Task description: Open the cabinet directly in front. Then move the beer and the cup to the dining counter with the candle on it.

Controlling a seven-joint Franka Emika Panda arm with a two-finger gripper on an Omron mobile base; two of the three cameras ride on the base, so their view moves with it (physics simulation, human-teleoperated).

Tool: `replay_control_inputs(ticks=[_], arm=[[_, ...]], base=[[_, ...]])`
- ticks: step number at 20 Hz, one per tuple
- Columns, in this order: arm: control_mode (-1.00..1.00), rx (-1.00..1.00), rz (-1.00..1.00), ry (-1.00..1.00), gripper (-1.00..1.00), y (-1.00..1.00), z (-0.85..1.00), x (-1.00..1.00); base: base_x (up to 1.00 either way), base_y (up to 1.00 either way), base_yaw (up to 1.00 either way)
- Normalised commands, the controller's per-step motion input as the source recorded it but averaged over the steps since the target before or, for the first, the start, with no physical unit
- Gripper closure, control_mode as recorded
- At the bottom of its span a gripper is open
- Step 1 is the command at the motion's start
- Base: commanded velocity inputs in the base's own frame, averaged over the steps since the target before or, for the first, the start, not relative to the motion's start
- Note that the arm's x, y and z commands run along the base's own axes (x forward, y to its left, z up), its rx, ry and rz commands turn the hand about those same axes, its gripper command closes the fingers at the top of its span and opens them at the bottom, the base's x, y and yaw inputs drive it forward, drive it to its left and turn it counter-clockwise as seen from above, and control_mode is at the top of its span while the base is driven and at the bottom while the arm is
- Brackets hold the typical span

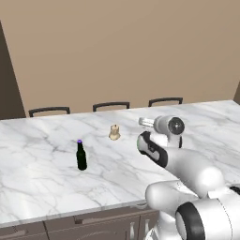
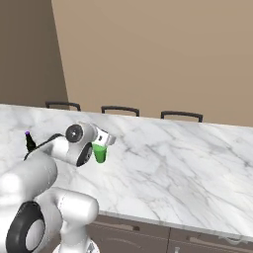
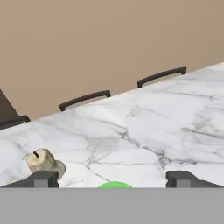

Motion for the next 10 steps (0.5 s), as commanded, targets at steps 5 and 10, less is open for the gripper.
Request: replay_control_inputs(ticks=[5, 10], arm=[[-1.0, 0.1, 0.0, 0.26, -1.0, -0.08, 1.0, -1.0], [-1.0, 0.03, 0.0, -0.02, -1.0, -0.02, 0.25, -1.0]], base=[[0.0, 0.0, 0.0], [0.0, 0.0, 0.0]])
